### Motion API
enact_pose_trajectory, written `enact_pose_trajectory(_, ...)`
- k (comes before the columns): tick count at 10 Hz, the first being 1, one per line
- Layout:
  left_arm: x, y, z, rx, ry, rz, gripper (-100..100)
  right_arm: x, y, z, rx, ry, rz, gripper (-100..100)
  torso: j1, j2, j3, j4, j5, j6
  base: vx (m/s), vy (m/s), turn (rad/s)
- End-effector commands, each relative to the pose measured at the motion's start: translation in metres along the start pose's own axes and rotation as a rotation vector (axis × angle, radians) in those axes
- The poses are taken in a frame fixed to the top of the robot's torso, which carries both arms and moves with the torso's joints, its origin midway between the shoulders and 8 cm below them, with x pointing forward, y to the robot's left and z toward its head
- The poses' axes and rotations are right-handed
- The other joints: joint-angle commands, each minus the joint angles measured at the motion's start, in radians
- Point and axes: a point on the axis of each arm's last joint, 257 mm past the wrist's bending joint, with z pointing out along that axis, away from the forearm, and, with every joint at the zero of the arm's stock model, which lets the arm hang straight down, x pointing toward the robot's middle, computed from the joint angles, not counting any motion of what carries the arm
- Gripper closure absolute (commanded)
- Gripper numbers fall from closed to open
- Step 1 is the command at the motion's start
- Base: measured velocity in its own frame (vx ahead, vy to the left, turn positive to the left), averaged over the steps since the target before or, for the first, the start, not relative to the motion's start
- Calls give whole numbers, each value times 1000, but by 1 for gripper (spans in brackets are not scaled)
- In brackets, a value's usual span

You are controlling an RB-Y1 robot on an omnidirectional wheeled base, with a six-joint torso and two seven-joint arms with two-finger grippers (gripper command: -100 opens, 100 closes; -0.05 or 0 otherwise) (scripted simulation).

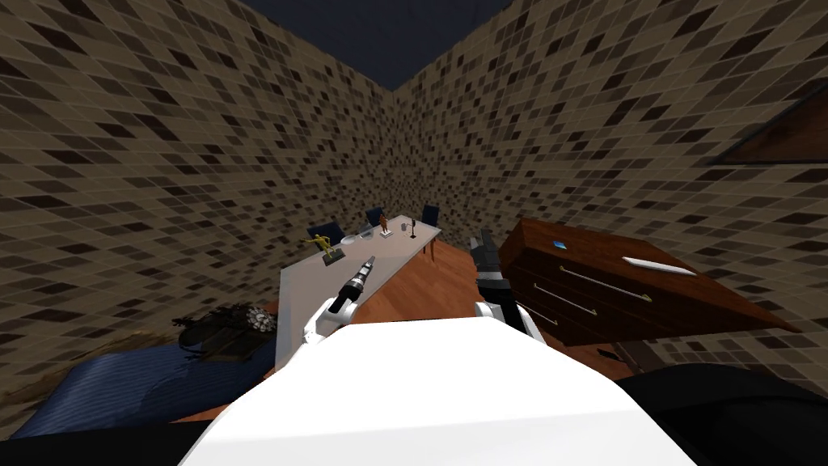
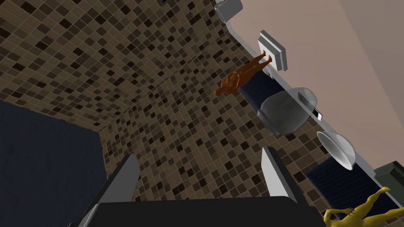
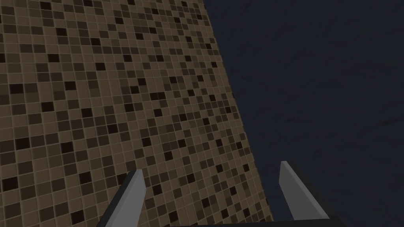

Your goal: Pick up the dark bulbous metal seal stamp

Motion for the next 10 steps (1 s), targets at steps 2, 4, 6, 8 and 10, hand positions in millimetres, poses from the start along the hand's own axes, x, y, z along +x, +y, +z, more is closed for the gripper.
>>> enact_pose_trajectory(2, 2, 35, 5, -93, 23, 35, -100, 0, 0, 0, 0, 0, 0, 0, 0, 0, 0, 0, 0, -1, -64, 34, -193)
enact_pose_trajectory(4, 0, 58, 8, -155, 35, 56, -100, 0, 0, 0, 0, 0, 0, 0, 0, 0, 0, 0, 0, -1, -62, 30, -164)
enact_pose_trajectory(6, -1, 87, 8, -229, 47, 74, -100, 0, 0, 0, 0, 0, 0, 0, 0, -1, 0, 0, 0, -1, -51, 35, -169)
enact_pose_trajectory(8, -4, 116, 6, -303, 57, 89, -100, 0, 0, 0, 0, 0, 0, 0, 1, -1, -1, 0, 0, -1, -44, 48, -135)
enact_pose_trajectory(10, -8, 144, 2, -378, 66, 101, -100, 0, 0, 0, 0, 0, 0, 0, 2, -2, -1, 0, 1, -1, -44, 48, -149)
